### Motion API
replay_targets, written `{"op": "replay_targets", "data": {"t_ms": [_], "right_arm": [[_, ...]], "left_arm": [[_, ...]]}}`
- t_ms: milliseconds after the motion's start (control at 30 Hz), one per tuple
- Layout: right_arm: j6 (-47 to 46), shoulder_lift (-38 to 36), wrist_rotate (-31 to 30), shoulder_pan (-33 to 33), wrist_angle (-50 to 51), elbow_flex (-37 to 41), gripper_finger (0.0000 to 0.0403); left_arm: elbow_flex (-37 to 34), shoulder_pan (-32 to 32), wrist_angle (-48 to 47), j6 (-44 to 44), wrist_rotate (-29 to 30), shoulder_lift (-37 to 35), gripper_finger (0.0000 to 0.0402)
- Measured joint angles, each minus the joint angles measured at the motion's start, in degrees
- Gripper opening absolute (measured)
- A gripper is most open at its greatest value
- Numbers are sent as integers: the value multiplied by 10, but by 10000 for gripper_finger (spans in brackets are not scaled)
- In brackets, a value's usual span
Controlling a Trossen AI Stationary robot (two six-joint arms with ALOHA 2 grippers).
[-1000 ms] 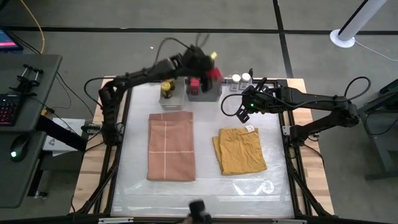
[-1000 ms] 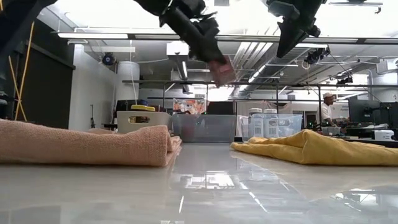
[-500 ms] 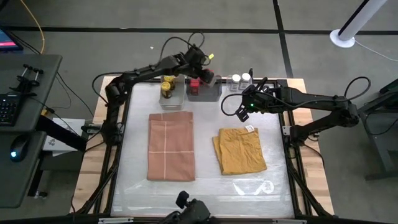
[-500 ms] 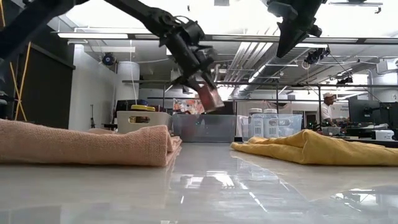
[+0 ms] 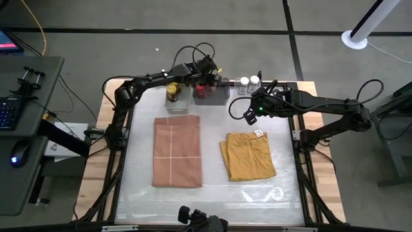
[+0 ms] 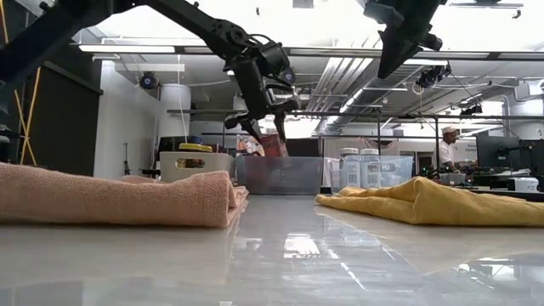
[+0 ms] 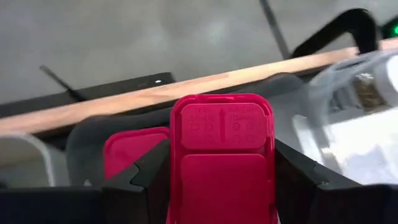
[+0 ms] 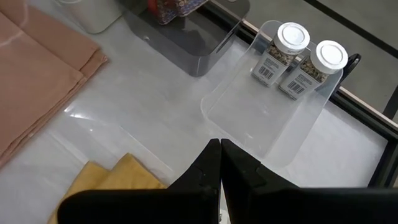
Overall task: Sort spices by type
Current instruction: Put the red seasoning can into the black transparent bin, then adjust the red seasoning can in the black transparent bin
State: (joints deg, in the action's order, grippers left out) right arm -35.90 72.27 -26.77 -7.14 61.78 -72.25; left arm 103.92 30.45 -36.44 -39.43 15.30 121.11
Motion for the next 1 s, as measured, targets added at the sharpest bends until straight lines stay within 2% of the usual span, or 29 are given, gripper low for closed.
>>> {"op": "replay_targets", "data": {"t_ms": [167,333,500,600,833,1000], "right_arm": [[-1,0,-1,0,0,0,0],[-1,0,-1,0,-2,0,0],[-1,0,-1,0,-3,0,0],[-1,0,-1,0,-3,0,0],[-1,0,-1,0,-10,0,0],[1,0,3,-12,-64,0,0]], "left_arm": [[0,-11,-17,-48,48,13,185],[0,-11,-10,-51,49,18,190],[0,-11,-1,-29,50,19,255],[0,-11,6,-20,49,19,278],[5,-8,8,-17,32,18,286],[40,5,16,54,13,-11,284]]}}
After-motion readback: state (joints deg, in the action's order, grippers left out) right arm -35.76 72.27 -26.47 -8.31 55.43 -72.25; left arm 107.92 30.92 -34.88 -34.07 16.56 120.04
